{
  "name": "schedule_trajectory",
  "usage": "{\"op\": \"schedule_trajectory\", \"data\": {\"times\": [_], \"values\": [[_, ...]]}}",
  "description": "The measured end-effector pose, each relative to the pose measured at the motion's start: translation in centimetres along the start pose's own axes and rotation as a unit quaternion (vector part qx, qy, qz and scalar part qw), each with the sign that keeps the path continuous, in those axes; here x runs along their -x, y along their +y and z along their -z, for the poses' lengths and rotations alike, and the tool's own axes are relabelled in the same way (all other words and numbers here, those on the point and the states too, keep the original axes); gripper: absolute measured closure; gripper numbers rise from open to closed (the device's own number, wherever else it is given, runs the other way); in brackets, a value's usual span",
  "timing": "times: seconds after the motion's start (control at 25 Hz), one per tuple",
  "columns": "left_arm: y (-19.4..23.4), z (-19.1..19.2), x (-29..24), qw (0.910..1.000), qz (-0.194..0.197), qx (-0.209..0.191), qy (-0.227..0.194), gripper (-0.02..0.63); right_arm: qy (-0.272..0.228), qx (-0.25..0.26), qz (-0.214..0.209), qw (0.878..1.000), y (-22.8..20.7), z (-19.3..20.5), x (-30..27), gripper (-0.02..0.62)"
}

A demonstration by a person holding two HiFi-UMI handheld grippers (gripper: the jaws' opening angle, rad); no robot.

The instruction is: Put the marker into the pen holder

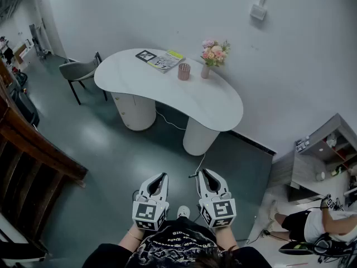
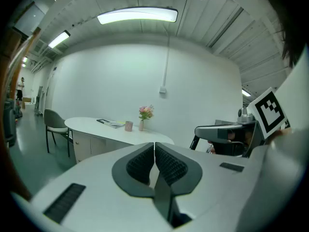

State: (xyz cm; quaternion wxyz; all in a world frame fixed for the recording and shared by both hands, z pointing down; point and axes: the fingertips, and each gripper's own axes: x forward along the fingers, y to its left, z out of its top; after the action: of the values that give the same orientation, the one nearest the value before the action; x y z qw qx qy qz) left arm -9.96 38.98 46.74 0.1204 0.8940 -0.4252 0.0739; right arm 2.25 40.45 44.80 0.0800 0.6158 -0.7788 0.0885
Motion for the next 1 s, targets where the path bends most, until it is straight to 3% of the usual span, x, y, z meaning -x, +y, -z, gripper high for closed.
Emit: {"op": "schedule_trajectory", "data": {"times": [0.6, 1.0], "values": [[3.9, -0.1, 0.2, 0.9996, 0.025, -0.008, 0.001, 0.58, -0.029, -0.022, 0.041, 0.998, 2.0, -1.0, -1.8, 0.543], [6.5, 1.1, -0.3, 0.9999, 0.008, -0.004, 0.014, 0.58, -0.028, -0.032, 0.026, 0.999, 2.4, -0.4, -4.2, 0.541]]}}
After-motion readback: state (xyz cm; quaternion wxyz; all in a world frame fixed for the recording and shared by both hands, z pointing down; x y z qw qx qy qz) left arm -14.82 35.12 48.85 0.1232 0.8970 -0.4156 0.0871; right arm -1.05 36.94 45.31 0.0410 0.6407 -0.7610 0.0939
